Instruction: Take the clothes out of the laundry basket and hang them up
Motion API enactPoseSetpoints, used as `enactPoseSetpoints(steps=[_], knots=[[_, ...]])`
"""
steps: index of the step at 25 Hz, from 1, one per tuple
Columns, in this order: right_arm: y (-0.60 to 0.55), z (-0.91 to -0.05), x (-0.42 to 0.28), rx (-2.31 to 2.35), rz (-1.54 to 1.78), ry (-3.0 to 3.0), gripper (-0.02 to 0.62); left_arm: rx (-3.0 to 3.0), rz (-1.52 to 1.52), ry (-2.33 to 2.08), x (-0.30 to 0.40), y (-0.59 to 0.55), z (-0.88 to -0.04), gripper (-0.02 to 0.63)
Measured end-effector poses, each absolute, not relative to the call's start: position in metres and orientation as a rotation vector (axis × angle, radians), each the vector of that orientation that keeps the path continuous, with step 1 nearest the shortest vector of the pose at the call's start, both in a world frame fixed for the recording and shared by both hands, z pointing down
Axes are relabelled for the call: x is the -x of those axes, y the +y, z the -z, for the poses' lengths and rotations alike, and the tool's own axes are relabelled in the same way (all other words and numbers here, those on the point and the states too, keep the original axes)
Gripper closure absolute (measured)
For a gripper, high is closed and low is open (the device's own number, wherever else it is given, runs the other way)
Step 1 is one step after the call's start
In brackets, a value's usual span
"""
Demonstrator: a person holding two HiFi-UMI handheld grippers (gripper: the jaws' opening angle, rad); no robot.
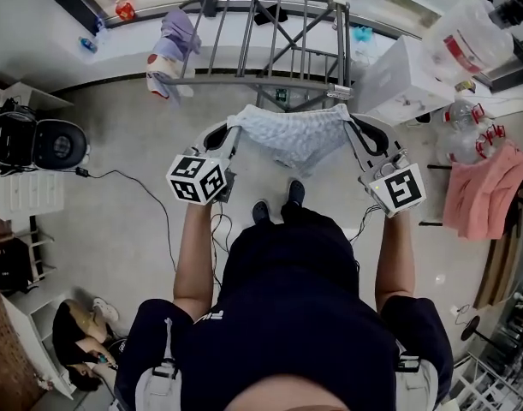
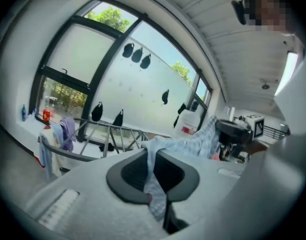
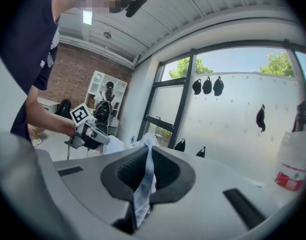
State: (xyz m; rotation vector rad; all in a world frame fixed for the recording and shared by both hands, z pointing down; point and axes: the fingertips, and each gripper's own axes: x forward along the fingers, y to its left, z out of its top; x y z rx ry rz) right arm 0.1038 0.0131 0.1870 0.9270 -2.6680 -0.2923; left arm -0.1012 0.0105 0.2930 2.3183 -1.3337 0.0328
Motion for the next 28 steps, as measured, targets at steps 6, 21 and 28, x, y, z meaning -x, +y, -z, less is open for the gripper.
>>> enactPoseSetpoints(steps=[6, 21, 28], knots=[[-0.005, -0.184, -0.076, -1.083, 0.158, -2.655, 0.578, -2.363, 0.053, -1.589, 0.157, 0.016, -0.22, 0.578], [-0.03, -0.125, 0.036, -1.264, 0.307, -2.614, 0.578, -2.249, 0.207, -1.969, 0.281, 0.023, -0.132, 0.578], [-0.079, -0.106, 0.086, -1.29, 0.308, -2.687, 0.578, -2.187, 0.252, -2.078, 0.326, -0.017, -0.113, 0.578]])
